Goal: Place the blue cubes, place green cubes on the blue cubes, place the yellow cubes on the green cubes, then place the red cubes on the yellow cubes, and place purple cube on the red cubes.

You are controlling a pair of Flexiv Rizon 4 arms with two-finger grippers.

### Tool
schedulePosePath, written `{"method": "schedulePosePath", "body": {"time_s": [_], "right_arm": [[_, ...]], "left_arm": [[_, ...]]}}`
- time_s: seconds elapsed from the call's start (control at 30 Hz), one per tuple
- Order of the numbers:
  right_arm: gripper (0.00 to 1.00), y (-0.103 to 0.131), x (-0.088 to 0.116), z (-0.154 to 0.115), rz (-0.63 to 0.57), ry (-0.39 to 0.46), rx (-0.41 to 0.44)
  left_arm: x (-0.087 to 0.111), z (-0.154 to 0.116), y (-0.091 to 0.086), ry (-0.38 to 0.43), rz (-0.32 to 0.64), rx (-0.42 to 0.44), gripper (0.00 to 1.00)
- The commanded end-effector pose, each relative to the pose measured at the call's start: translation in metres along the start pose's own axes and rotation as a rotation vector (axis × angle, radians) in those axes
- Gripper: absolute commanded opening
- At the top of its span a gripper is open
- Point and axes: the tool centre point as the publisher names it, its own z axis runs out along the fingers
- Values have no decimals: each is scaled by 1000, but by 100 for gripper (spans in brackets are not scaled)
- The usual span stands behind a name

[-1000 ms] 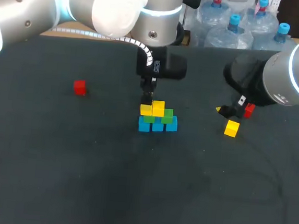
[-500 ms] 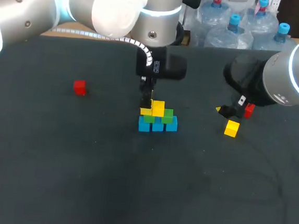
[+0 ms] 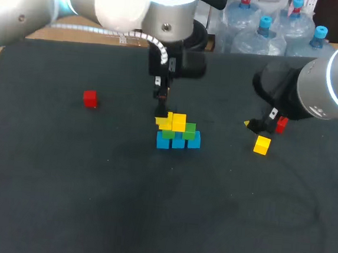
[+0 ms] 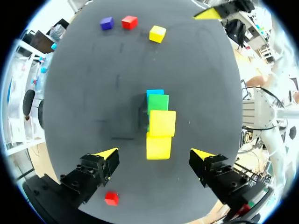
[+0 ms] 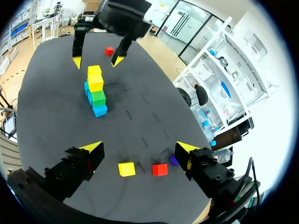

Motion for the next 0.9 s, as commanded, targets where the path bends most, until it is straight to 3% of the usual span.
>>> {"method": "schedulePosePath", "body": {"time_s": [0.03,0.23,0.43,0.9], "right_arm": [[100,2,2,1,2,-7,10],[100,2,2,1,2,-7,10],[100,2,2,1,2,-7,10],[100,2,2,1,2,-7,10]], "left_arm": [[24,-18,-10,-55,-24,-33,100],[51,-37,-8,-88,-108,-82,100],[82,-56,-2,-152,-263,-188,100],[121,-73,8,-305,-451,-411,100]]}}
